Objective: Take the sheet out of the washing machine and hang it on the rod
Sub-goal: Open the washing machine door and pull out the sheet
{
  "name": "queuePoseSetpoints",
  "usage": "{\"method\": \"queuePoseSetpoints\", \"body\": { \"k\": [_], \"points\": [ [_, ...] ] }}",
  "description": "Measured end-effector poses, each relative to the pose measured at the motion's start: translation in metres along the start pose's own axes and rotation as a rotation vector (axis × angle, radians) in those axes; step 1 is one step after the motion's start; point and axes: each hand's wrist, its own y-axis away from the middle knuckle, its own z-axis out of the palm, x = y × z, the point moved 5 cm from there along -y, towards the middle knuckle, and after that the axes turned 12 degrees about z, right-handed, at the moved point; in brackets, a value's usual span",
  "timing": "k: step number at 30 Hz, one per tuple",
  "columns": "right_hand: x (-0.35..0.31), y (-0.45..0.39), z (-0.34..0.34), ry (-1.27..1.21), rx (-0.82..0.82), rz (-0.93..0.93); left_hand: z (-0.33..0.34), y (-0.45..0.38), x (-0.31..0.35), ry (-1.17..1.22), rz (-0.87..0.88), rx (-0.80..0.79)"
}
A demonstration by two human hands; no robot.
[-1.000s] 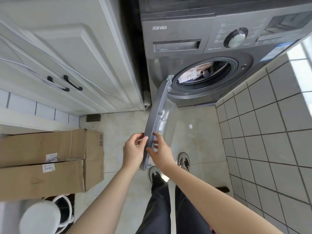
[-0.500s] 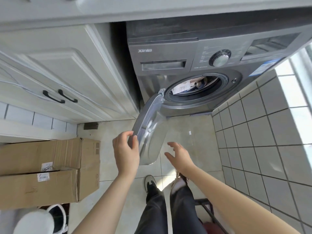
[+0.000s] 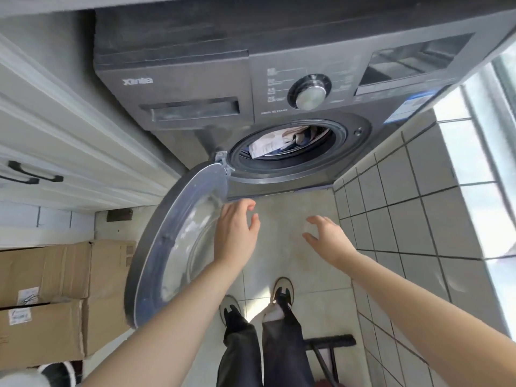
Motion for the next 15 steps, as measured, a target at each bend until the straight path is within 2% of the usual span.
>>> {"method": "queuePoseSetpoints", "body": {
  "k": [5, 12, 15],
  "points": [
    [-0.003, -0.070, -0.009, 0.075, 0.056, -0.081, 0.055, -0.043, -0.032, -0.100, 0.008, -0.147],
    [-0.035, -0.181, -0.006, 0.162, 0.189, -0.217, 0.123, -0.136, -0.085, -0.238, 0.097, -0.204],
    [-0.052, -0.225, -0.003, 0.198, 0.268, -0.283, 0.149, -0.178, -0.098, -0.554, 0.166, -0.192]
  ]
}}
